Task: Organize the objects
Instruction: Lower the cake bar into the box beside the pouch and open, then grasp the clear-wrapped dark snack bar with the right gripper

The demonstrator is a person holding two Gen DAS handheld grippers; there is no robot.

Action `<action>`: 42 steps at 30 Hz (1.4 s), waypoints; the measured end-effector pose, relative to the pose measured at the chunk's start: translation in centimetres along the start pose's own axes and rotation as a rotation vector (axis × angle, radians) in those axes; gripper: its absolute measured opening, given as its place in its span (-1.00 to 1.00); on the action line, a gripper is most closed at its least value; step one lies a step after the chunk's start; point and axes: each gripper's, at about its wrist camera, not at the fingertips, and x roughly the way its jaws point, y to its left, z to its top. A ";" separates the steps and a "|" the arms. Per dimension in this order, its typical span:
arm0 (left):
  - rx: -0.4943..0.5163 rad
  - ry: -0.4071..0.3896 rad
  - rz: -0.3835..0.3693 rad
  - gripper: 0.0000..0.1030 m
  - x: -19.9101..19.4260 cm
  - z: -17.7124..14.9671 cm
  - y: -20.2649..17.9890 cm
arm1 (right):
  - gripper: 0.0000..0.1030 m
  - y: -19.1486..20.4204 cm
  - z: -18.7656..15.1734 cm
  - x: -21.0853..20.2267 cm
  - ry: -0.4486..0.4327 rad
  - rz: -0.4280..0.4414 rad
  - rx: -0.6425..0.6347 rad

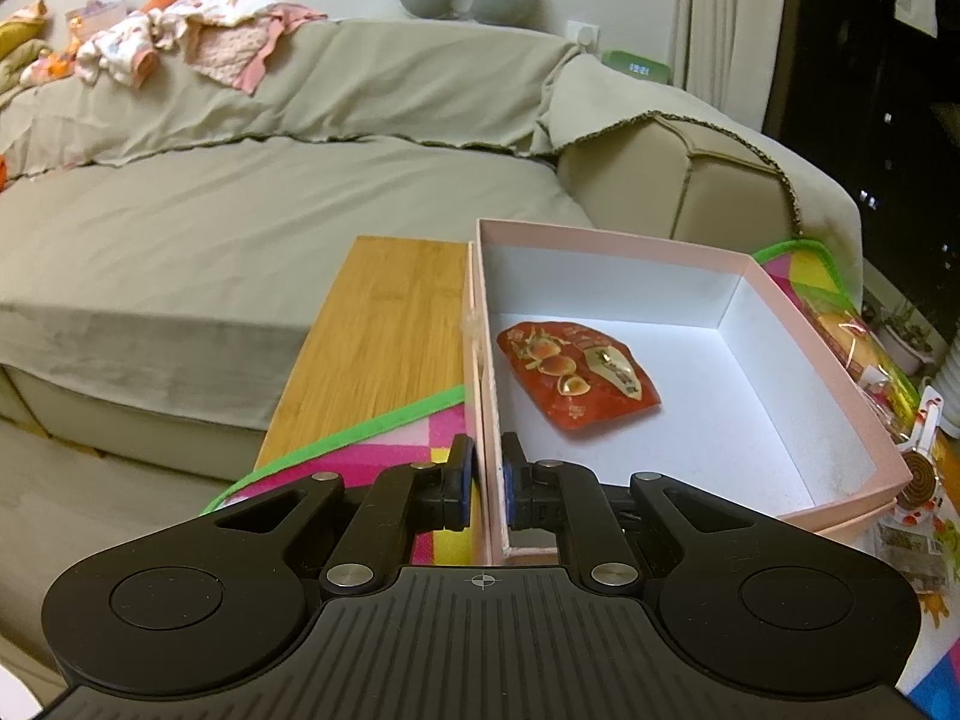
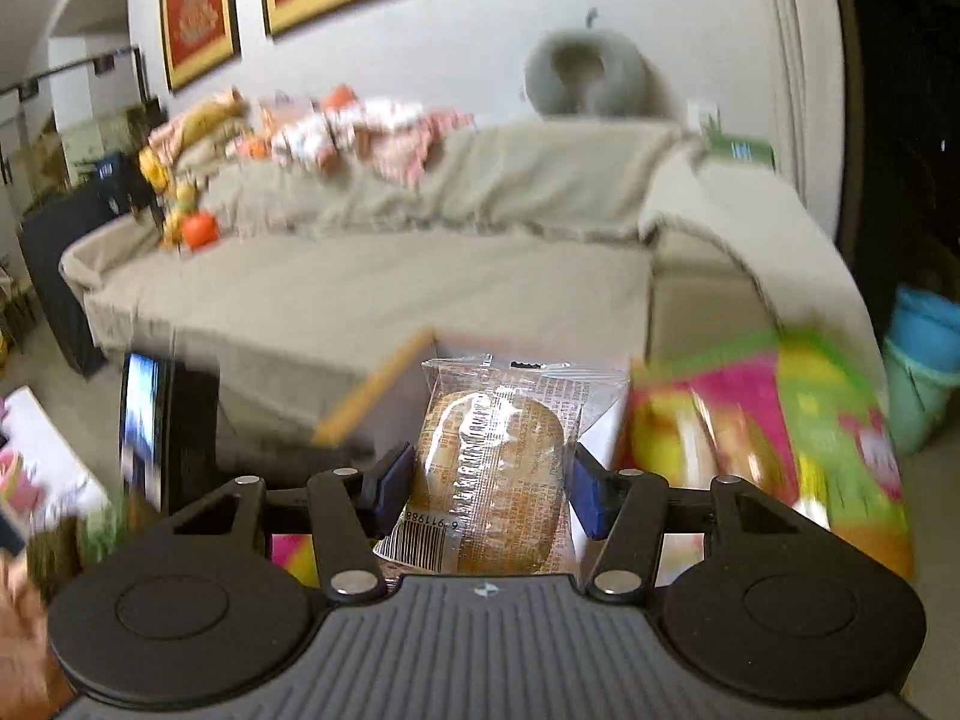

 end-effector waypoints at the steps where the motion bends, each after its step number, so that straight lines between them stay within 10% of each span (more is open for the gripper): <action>1: -0.001 0.000 0.000 -0.78 0.0 0.0 0.0 | 0.05 0.2 1.0 0.7 -0.012 0.014 0.008; 13: -0.006 0.001 -0.006 -0.77 -0.1 -0.1 0.3 | 0.34 -1.8 2.2 8.0 0.087 0.081 0.168; 29: -0.015 0.002 -0.001 -0.78 -0.2 -0.3 0.3 | 0.67 -8.6 -10.7 0.0 0.174 -0.323 0.070; 42: -0.003 0.005 0.006 -0.78 -0.3 -0.4 0.0 | 0.95 -10.6 -12.4 3.4 0.213 -0.247 0.184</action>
